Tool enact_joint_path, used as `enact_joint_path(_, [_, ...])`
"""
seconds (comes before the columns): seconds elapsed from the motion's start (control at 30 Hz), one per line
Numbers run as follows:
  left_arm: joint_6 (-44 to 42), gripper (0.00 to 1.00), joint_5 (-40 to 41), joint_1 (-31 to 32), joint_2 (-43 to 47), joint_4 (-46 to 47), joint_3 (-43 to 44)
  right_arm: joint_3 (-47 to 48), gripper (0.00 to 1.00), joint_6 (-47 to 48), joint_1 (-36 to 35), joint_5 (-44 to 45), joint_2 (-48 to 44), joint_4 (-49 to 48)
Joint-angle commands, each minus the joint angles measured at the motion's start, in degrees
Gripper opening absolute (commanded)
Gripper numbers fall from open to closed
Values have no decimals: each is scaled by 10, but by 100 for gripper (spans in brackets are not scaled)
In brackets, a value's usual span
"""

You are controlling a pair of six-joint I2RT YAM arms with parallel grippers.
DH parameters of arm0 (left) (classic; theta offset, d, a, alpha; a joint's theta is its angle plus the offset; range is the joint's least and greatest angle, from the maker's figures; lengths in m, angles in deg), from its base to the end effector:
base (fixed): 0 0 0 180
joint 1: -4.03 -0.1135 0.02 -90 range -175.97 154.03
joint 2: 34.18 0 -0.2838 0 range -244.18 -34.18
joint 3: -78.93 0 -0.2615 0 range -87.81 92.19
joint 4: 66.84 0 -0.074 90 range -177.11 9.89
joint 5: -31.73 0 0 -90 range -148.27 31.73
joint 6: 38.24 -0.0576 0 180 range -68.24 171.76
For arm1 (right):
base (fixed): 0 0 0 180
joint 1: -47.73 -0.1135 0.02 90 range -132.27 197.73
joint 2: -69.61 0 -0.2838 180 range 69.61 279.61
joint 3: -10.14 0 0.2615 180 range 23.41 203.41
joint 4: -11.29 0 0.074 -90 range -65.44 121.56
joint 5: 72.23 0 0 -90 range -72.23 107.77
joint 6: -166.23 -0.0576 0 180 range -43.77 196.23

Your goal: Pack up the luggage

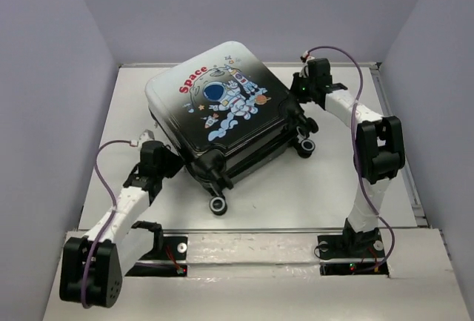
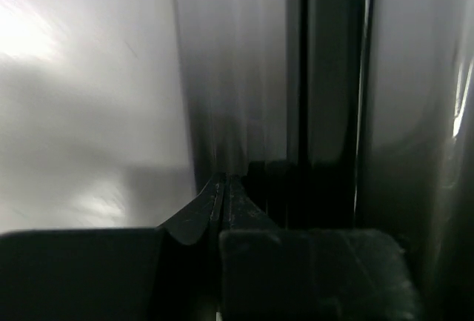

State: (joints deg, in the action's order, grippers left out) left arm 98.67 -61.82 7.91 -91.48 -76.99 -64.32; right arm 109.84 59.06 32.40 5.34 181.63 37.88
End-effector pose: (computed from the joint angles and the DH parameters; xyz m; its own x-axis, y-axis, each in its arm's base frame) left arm 0.2238 -0.0188 0.1934 -0.4361 -0.7010 -0.5643 -0.2896 0.7030 -0.6495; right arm 0.4628 0.1397 0.2390 -0.7027 0.1063 -0.7035 -0.2222 0.9066 0.3589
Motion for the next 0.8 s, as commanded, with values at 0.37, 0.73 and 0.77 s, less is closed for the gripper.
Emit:
enact_joint_path(0.37, [-160,60,277,148,158,-217,351,80,33,18,70,20,-221,142])
enact_joint_path(0.73, [-181,58,11,-17,-360,-213,854,-302,7,-24,-189,50,-526,59])
enact_joint_path(0.77, [-182,58,-9,-33,-449,-239,905,-321,7,-32,-189,38,-559,61])
